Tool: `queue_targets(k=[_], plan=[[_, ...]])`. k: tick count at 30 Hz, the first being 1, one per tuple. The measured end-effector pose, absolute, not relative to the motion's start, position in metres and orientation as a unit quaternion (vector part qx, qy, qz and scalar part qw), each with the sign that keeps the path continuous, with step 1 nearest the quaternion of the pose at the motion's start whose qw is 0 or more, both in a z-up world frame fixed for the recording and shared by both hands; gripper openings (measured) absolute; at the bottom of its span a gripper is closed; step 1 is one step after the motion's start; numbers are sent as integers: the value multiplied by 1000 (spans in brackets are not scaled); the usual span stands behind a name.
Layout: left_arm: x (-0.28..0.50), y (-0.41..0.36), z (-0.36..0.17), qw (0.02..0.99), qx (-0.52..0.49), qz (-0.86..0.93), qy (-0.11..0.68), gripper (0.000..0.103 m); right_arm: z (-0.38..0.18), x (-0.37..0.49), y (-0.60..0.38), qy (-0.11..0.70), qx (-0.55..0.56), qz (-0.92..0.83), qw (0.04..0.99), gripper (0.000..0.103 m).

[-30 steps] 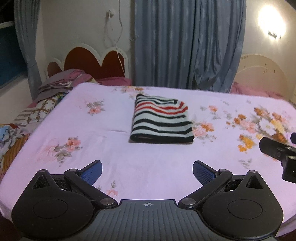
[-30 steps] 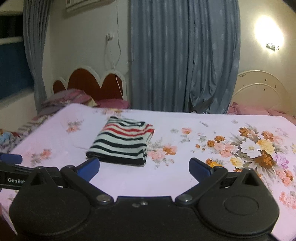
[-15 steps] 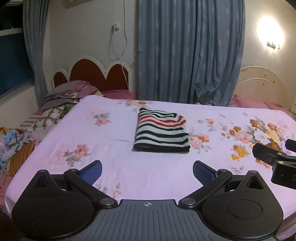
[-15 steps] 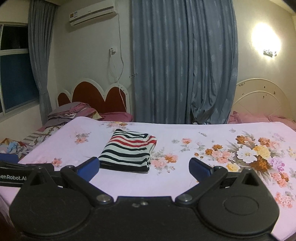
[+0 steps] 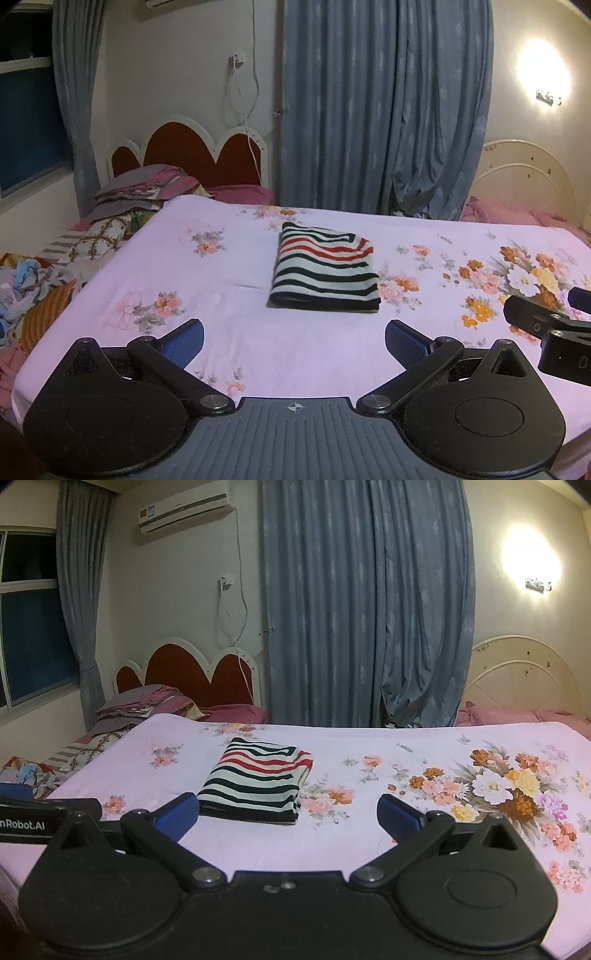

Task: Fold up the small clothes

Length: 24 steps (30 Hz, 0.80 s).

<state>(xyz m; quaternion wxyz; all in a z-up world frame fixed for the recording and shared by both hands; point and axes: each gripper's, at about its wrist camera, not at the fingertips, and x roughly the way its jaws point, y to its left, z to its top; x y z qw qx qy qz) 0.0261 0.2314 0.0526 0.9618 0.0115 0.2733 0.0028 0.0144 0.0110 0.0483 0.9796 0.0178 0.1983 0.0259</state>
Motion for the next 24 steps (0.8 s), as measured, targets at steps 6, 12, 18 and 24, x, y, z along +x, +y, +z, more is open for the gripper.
queue_targets(k=[6, 12, 18, 24], plan=[[24, 226, 52, 962, 16, 3, 274, 103, 48, 17, 10, 204, 22, 25, 978, 102], [24, 224, 53, 962, 17, 4, 273, 103, 47, 17, 10, 204, 23, 26, 978, 102], [24, 224, 53, 961, 17, 5, 275, 103, 47, 18, 10, 205, 25, 26, 978, 102], [25, 222, 52, 961, 16, 6, 275, 103, 45, 20, 10, 208, 26, 27, 977, 102]])
